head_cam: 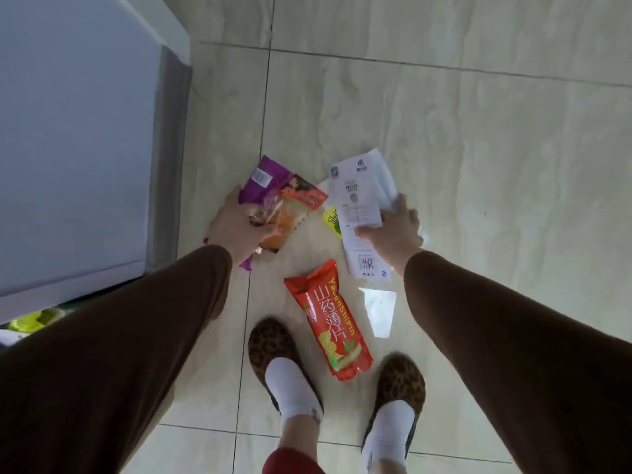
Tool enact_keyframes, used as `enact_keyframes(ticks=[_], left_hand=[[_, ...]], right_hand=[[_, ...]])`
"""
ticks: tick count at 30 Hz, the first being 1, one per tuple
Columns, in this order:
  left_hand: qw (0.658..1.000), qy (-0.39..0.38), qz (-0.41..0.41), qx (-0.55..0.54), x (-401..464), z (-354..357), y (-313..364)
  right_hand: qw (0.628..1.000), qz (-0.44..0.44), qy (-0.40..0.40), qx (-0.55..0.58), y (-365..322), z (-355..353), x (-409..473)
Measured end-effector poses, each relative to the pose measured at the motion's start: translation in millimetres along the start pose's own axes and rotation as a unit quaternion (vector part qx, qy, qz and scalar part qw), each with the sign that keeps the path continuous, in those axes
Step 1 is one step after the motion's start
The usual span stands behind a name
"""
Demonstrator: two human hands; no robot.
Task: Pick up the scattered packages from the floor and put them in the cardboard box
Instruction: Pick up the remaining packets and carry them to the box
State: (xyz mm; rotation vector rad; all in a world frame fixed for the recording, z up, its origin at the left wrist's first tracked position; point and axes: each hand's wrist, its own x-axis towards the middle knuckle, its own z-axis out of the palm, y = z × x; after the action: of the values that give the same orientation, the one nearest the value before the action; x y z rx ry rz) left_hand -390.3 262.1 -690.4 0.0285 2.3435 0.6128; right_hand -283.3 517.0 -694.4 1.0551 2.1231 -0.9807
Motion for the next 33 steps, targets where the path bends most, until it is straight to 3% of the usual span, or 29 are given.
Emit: enact_keyframes(ticks=[4,8,12,16,22,28,33], left_hand=[[0.989,0.103,0.043,0.100,-8,11,7],[0.992,0.122,-0.006,-0.015,-11,20,6],[0.993,0.080,-0.064,-0.066,5,16,7],[0.994,0.043,-0.090,-0.035,1,10,4],[0.987,0.041,-0.120,-0.103,-80,-9,-11],[0.977,-0.011,-0.149,-0.150,-175,-24,-20],[0.970,-0.028,-0.169,-0.173,-206,-6,-54]], right_hand=[[0.995,-0.039,0.063,-0.063,6,14,4],[0.997,-0.038,0.066,0.000,11,9,6],[0.994,-0.024,0.074,0.075,16,10,4],[0.970,0.057,-0.016,0.237,17,3,10],[0.942,0.070,-0.118,0.308,28,-39,-39],[0.922,0.048,-0.243,0.296,38,-27,-124],[0.943,0.061,-0.213,0.249,44,48,-156]])
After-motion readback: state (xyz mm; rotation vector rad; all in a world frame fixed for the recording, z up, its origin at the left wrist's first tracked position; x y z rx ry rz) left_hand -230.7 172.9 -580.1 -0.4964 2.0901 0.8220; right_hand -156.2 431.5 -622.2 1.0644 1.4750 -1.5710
